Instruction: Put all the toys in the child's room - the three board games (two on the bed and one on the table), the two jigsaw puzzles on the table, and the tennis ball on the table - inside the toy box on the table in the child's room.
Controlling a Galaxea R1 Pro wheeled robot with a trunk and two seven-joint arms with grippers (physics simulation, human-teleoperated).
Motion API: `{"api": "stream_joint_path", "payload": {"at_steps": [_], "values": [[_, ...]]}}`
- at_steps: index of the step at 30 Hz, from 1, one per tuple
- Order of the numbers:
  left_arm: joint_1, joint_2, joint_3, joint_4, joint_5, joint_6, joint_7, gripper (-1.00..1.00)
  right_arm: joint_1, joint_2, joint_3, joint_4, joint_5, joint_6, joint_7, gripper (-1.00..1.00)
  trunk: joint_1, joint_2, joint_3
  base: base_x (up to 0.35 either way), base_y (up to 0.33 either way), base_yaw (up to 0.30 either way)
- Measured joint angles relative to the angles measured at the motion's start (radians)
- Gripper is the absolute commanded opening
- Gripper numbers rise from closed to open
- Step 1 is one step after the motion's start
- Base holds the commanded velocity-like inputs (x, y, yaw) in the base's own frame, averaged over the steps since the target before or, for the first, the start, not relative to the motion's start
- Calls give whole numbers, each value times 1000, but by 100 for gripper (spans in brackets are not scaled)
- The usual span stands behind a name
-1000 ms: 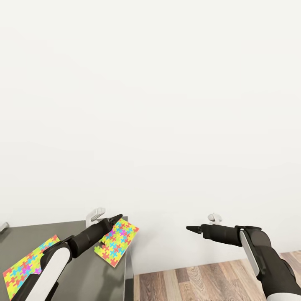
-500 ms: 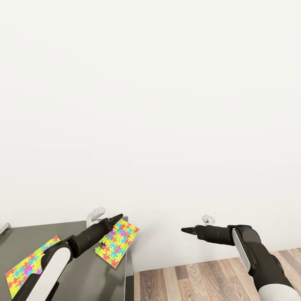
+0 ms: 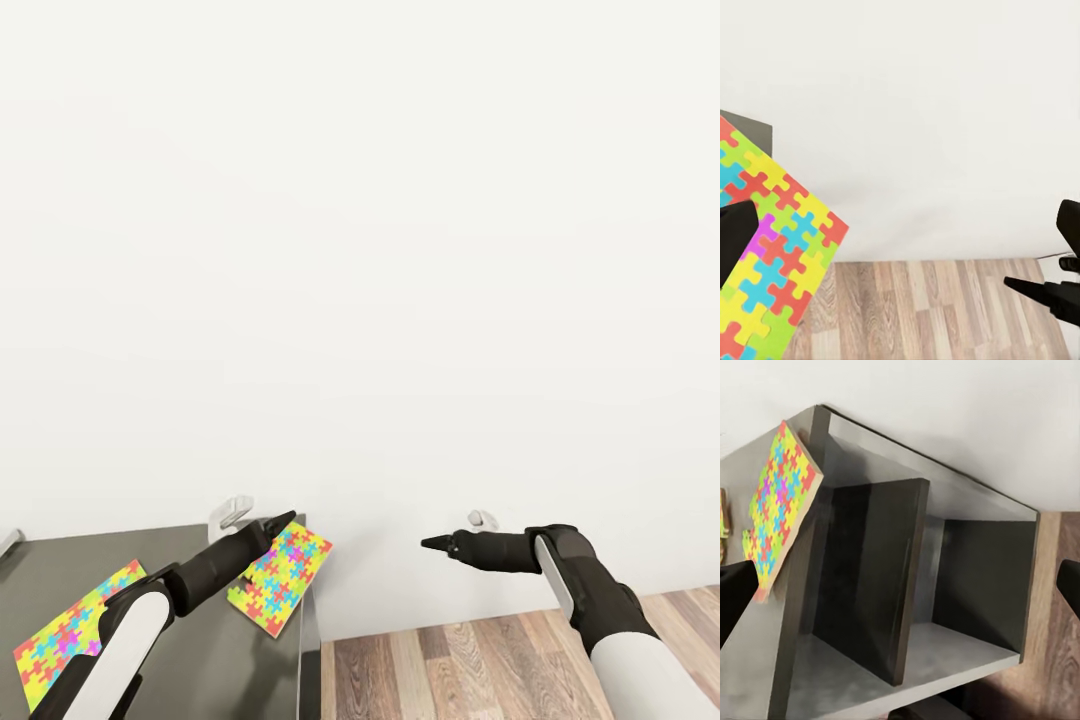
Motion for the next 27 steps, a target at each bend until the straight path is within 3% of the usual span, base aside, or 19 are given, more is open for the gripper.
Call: {"api": "stream_joint_path", "payload": {"at_steps": [11,27], "values": [[0,-1,0,0,0,0,-8,100,-24,4,7,45,4,-29,66,100,0,0,-18,0,0,0],[0,-10,-2,0,1,1,-27,100,-33,16,5,89,3,-49,83,100,0,0,-43,0,0,15]]}}
